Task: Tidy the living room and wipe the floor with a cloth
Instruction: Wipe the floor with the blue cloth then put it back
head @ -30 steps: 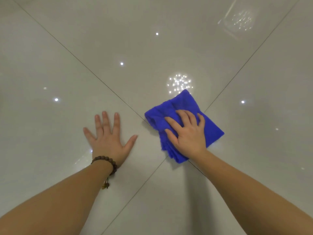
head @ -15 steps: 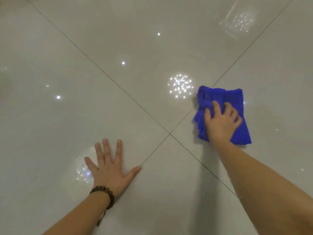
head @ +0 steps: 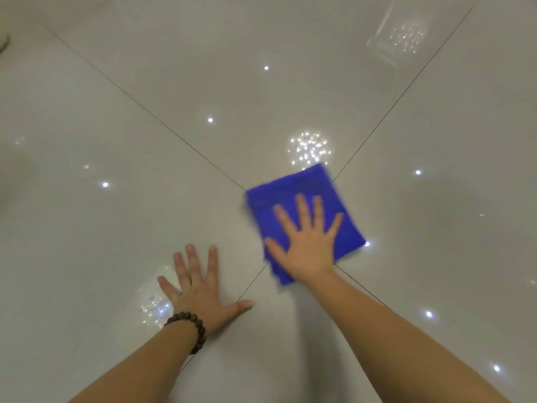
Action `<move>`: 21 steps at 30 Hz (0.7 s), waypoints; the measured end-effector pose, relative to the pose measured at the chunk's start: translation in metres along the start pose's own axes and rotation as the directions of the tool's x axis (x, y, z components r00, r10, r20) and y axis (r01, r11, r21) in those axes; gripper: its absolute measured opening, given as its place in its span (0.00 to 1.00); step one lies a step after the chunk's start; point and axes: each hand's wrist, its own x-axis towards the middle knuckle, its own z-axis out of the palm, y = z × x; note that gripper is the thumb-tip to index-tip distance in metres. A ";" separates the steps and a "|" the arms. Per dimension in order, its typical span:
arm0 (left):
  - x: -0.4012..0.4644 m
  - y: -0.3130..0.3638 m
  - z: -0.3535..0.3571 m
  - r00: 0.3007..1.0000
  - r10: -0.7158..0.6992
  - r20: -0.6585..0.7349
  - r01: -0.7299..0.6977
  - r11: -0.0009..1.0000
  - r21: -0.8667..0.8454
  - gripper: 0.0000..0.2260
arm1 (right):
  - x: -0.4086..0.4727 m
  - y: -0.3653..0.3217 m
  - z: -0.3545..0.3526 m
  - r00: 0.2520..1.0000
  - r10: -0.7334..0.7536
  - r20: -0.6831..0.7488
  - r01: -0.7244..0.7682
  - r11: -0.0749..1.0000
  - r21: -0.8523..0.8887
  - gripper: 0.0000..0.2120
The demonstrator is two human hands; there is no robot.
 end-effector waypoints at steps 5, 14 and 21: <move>0.000 0.001 -0.003 1.000 -0.007 0.011 0.006 1.000 0.023 0.58 | 0.028 0.097 -0.006 0.998 -0.035 -0.050 0.030 0.995 -0.093 0.28; 0.000 0.001 -0.006 0.999 -0.008 0.036 0.006 0.999 0.046 0.58 | -0.036 -0.006 0.010 0.971 -0.230 -0.058 0.227 0.972 -0.055 0.26; -0.001 -0.002 -0.004 0.999 0.027 0.028 -0.028 0.999 0.022 0.57 | 0.021 0.080 -0.004 0.837 0.535 -0.116 -0.524 0.844 0.115 0.25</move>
